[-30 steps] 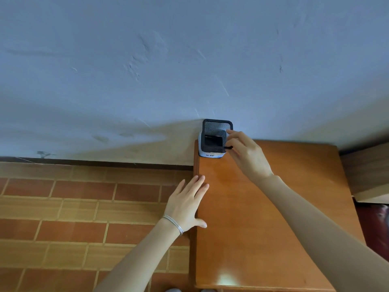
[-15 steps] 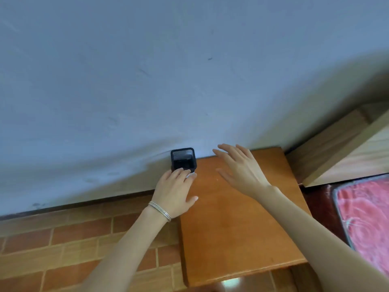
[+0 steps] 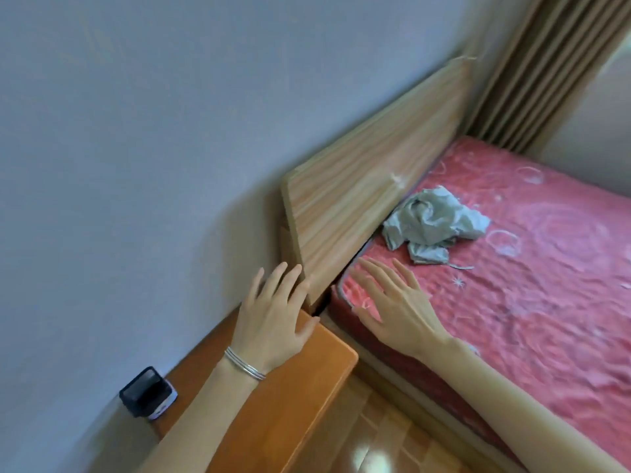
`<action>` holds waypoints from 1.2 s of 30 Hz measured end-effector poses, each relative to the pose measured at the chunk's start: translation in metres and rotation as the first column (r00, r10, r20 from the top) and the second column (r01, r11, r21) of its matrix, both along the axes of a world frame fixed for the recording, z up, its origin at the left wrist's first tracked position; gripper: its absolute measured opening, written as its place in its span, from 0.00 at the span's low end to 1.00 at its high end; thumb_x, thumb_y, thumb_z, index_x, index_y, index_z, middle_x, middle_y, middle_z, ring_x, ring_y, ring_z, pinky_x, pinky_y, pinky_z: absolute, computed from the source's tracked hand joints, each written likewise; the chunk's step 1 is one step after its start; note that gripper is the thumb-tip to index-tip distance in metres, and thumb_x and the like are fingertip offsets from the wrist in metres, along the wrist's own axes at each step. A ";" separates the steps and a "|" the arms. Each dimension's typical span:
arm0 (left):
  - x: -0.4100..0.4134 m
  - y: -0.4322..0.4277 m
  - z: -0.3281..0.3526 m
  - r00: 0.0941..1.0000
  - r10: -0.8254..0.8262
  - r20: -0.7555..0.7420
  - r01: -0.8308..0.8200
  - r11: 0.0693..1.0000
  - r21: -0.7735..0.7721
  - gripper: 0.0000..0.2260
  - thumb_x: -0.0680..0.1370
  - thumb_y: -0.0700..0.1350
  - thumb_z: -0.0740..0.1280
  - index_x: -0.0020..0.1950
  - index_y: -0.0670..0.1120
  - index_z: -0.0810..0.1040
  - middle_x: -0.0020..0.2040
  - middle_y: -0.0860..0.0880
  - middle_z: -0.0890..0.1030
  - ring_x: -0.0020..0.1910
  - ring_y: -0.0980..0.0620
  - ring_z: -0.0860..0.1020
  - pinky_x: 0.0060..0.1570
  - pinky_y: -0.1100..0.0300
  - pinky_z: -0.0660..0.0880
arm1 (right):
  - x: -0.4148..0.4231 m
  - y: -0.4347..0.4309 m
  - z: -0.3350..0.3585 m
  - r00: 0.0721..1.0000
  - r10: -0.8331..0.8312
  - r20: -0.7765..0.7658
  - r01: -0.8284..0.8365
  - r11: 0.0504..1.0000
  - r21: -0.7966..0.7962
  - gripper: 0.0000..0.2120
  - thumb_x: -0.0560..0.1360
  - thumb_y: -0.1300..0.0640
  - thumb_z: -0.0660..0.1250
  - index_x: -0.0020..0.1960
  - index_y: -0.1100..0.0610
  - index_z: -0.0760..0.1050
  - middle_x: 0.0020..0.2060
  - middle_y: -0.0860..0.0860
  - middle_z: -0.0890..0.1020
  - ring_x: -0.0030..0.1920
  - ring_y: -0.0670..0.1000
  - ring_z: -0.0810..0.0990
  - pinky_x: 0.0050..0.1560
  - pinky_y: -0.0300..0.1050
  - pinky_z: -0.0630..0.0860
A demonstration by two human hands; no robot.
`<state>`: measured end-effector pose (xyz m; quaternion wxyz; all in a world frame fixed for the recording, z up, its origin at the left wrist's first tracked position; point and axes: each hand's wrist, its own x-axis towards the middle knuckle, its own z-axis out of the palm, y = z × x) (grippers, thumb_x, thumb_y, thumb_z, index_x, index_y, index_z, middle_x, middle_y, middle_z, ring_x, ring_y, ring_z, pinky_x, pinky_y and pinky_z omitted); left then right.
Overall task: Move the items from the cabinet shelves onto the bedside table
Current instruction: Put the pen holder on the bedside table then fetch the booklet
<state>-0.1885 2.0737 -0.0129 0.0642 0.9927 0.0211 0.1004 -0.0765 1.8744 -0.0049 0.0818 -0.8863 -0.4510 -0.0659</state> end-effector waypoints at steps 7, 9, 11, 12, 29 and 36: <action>0.023 -0.144 0.061 0.869 -0.490 0.064 0.490 0.872 0.017 0.29 0.73 0.61 0.56 0.68 0.47 0.72 0.65 0.45 0.76 0.64 0.43 0.73 0.60 0.43 0.71 | -0.090 -0.169 0.053 0.882 -0.469 0.039 0.470 0.882 -0.027 0.27 0.76 0.44 0.54 0.71 0.55 0.66 0.69 0.55 0.70 0.68 0.54 0.69 0.69 0.58 0.62; 0.012 -0.189 0.072 0.782 -0.620 0.065 0.619 0.784 0.033 0.29 0.72 0.61 0.56 0.68 0.47 0.73 0.64 0.45 0.76 0.63 0.44 0.74 0.60 0.44 0.72 | -0.136 -0.210 0.063 0.808 -0.588 0.036 0.589 0.808 -0.014 0.26 0.75 0.45 0.55 0.70 0.55 0.67 0.68 0.55 0.70 0.68 0.54 0.69 0.69 0.57 0.63; -0.004 -0.230 0.081 0.676 -0.734 0.063 0.733 0.679 0.047 0.28 0.73 0.61 0.56 0.68 0.47 0.73 0.64 0.45 0.76 0.63 0.45 0.74 0.60 0.45 0.72 | -0.188 -0.245 0.070 0.715 -0.698 0.048 0.699 0.715 -0.019 0.26 0.75 0.45 0.55 0.70 0.55 0.67 0.68 0.54 0.71 0.68 0.53 0.69 0.69 0.56 0.63; -0.014 -0.251 0.084 0.620 -0.782 0.065 0.780 0.623 0.055 0.28 0.73 0.61 0.56 0.67 0.47 0.73 0.64 0.45 0.76 0.62 0.44 0.74 0.60 0.45 0.72 | -0.214 -0.260 0.073 0.666 -0.744 0.051 0.746 0.666 -0.025 0.26 0.75 0.44 0.55 0.70 0.55 0.67 0.68 0.54 0.71 0.68 0.53 0.69 0.68 0.57 0.64; -0.277 -0.548 0.163 -0.355 -0.920 0.164 0.930 -0.330 0.160 0.27 0.74 0.61 0.56 0.68 0.50 0.72 0.64 0.49 0.76 0.64 0.46 0.73 0.62 0.46 0.70 | -0.614 -0.381 0.149 -0.288 -0.947 0.141 0.957 -0.292 -0.005 0.26 0.75 0.43 0.57 0.70 0.52 0.66 0.66 0.51 0.74 0.67 0.52 0.70 0.69 0.56 0.61; -0.398 -0.618 0.187 -0.501 -0.831 0.244 0.865 -0.468 0.182 0.26 0.73 0.60 0.57 0.67 0.49 0.73 0.62 0.48 0.77 0.62 0.46 0.75 0.61 0.47 0.71 | -0.734 -0.416 0.179 -0.468 -0.861 0.199 0.882 -0.468 0.052 0.26 0.74 0.42 0.52 0.68 0.53 0.69 0.63 0.51 0.76 0.64 0.52 0.73 0.65 0.54 0.66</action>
